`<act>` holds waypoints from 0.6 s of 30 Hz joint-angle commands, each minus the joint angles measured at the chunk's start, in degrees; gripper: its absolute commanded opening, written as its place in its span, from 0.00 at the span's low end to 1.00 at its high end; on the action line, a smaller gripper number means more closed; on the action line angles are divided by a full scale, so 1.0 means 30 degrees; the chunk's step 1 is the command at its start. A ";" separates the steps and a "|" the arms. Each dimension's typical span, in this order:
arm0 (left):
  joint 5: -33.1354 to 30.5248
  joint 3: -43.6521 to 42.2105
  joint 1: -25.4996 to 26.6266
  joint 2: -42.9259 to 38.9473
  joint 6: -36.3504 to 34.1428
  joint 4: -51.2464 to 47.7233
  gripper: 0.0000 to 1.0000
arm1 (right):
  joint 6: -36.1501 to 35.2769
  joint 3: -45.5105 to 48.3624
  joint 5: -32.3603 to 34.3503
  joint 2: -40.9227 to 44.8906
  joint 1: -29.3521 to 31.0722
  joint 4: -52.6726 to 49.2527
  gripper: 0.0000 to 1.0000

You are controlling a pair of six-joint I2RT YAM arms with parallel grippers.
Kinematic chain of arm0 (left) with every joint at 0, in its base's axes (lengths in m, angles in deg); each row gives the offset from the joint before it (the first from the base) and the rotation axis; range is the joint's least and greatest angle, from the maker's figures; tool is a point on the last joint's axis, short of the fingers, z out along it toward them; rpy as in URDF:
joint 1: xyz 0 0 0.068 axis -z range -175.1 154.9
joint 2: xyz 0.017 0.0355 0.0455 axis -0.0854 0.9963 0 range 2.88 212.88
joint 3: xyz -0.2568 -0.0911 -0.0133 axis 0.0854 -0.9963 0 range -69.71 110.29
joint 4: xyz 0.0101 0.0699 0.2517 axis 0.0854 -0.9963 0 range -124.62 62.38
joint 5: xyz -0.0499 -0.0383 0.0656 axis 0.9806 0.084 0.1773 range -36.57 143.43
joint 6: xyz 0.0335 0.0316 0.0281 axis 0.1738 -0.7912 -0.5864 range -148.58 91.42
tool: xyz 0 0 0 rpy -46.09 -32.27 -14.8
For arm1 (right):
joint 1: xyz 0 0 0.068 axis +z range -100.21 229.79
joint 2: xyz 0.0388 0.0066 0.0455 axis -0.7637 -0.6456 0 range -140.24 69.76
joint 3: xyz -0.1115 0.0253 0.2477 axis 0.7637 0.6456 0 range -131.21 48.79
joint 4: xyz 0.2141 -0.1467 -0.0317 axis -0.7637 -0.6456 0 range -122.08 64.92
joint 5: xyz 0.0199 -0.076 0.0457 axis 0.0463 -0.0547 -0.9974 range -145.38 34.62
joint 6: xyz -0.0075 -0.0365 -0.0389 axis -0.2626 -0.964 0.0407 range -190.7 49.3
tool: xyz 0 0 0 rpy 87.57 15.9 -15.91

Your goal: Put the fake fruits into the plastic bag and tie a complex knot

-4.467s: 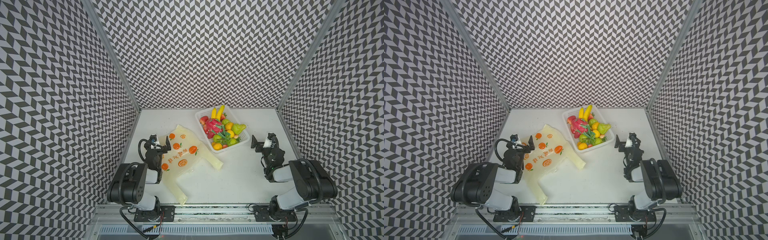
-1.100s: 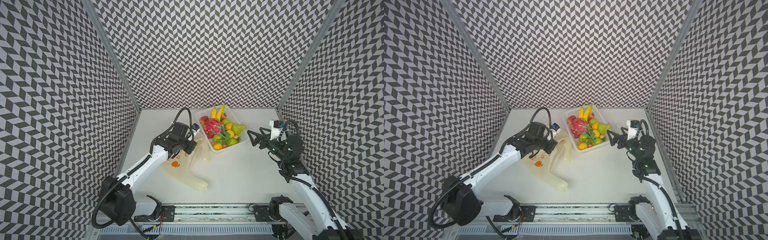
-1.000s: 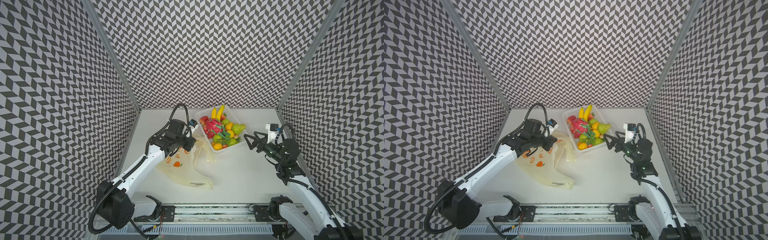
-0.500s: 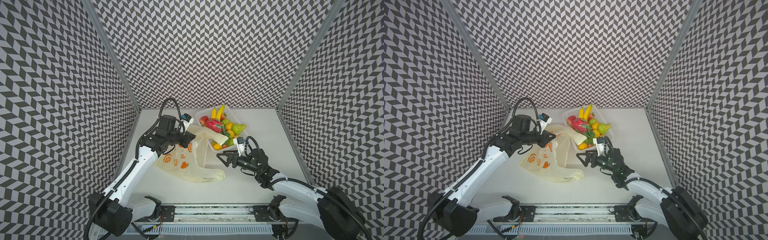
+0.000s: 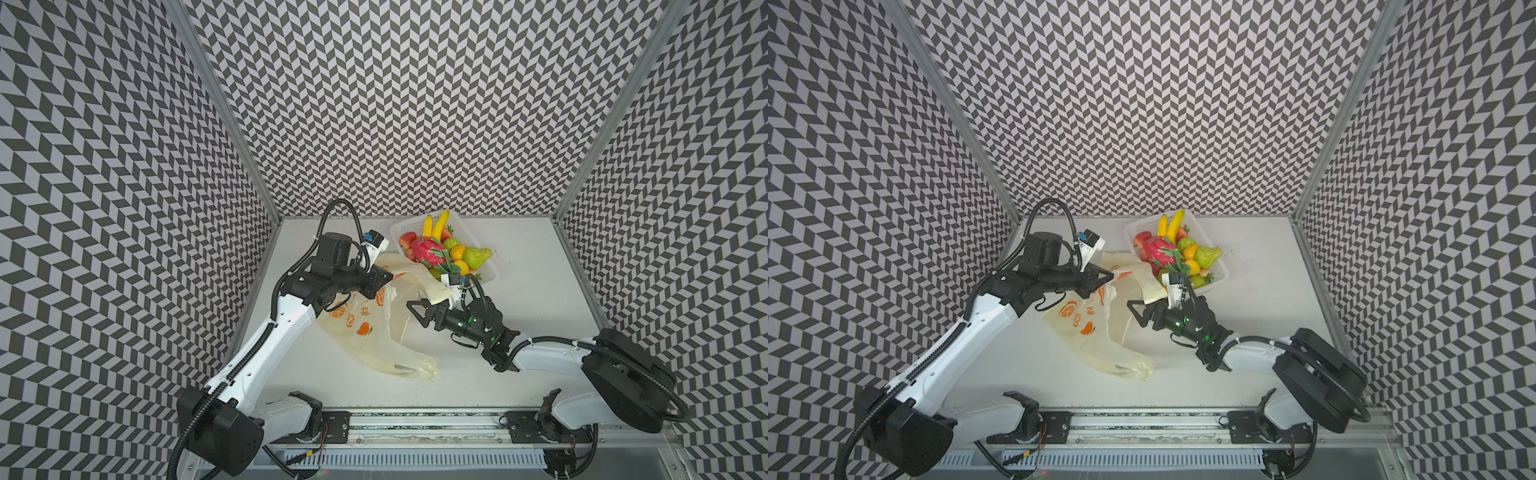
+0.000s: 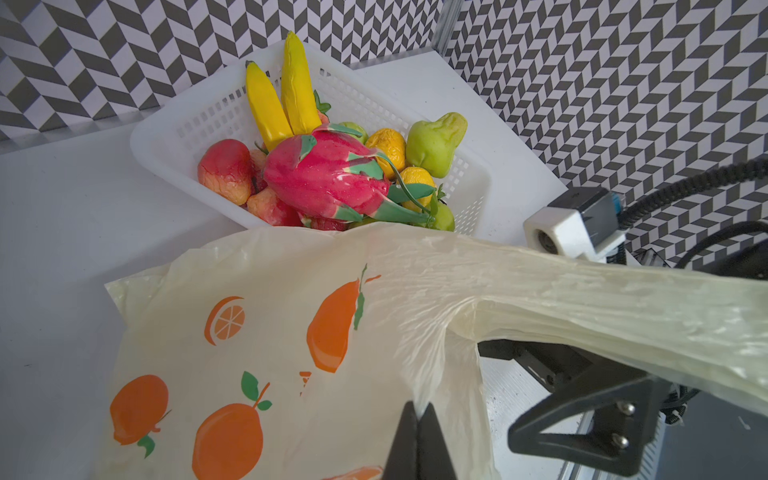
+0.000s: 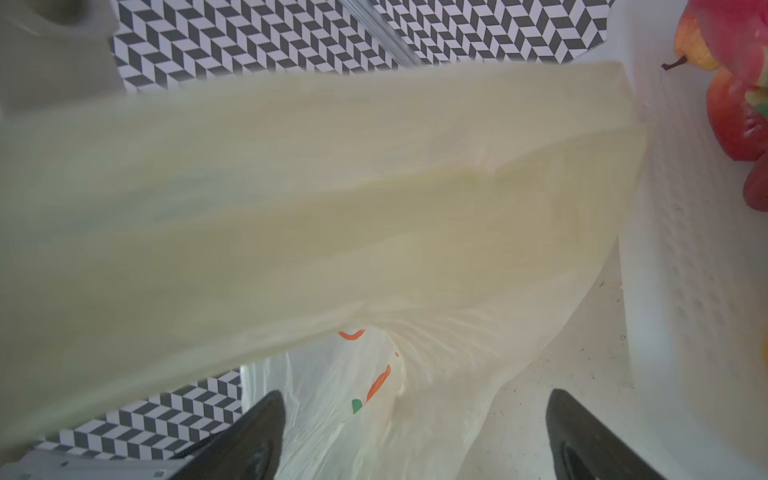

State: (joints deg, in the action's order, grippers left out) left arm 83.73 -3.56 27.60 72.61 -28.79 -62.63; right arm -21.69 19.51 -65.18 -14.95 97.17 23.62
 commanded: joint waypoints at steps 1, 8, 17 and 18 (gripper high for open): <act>0.0680 -0.0161 -0.0066 -0.0138 -0.0332 0.0513 0.00 | 0.1501 -0.1114 0.3133 -0.1228 0.0392 0.2036 0.89; 0.0508 -0.0164 -0.0096 -0.0327 -0.0946 0.0097 0.00 | 0.1611 -0.2358 0.4941 -0.2915 0.0615 0.2513 0.17; 0.1004 -0.0982 -0.0213 -0.2443 -0.0049 0.0842 0.56 | 0.0243 -0.1960 0.4871 -0.1156 0.0784 0.1812 0.00; 0.0829 -0.1446 -0.0198 -0.2987 0.0300 0.1224 0.60 | 0.0244 -0.1942 0.4793 -0.1048 0.0787 0.1756 0.00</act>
State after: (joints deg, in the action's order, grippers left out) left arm 85.48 -6.38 27.25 67.26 -29.31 -61.43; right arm -20.55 13.24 -51.74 -20.48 99.11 26.14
